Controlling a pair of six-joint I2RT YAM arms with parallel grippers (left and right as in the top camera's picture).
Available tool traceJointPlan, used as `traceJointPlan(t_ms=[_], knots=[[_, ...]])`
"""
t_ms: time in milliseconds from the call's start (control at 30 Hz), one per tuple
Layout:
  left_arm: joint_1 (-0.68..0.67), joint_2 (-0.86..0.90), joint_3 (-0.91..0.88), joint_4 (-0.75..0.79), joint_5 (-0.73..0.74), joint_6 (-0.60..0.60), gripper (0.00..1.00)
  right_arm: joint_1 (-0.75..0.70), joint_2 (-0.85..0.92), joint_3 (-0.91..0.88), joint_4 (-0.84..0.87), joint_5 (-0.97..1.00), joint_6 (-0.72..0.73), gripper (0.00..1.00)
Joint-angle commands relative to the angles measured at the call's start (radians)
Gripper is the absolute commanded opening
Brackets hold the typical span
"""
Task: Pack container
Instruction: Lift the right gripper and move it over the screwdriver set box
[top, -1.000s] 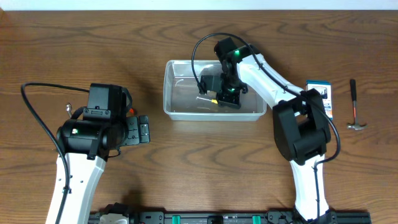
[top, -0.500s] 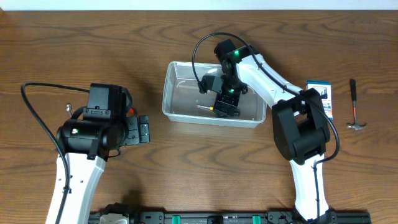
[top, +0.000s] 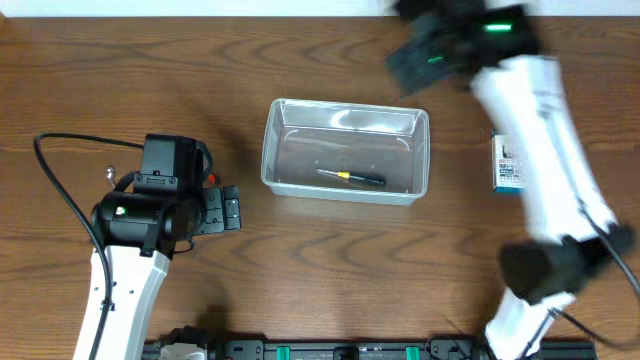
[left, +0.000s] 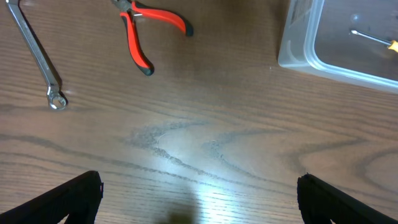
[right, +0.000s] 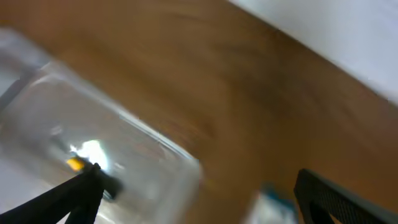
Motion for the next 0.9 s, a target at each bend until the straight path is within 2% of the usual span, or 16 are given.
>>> traceJointPlan(t_ms=[0, 133, 267, 633, 867], knots=[[0.006, 0.002, 0.016, -0.011, -0.008, 0.002, 0.98, -0.165, -0.011, -0.008, -0.107, 0.116, 0.359, 0.99], [0.006, 0.002, 0.016, -0.014, -0.008, 0.002, 0.98, -0.350, 0.012, -0.049, -0.198, 0.100, 0.419, 0.99], [0.006, 0.002, 0.016, -0.014, -0.008, 0.002, 0.98, -0.458, 0.036, -0.167, -0.144, 0.057, 0.323, 0.99], [0.006, 0.002, 0.016, -0.014, -0.008, 0.002, 0.98, -0.465, 0.052, -0.609, 0.237, -0.035, 0.066, 0.99], [0.006, 0.002, 0.016, -0.014, -0.008, 0.002, 0.98, -0.445, 0.052, -0.757, 0.386, -0.040, 0.045, 0.99]])
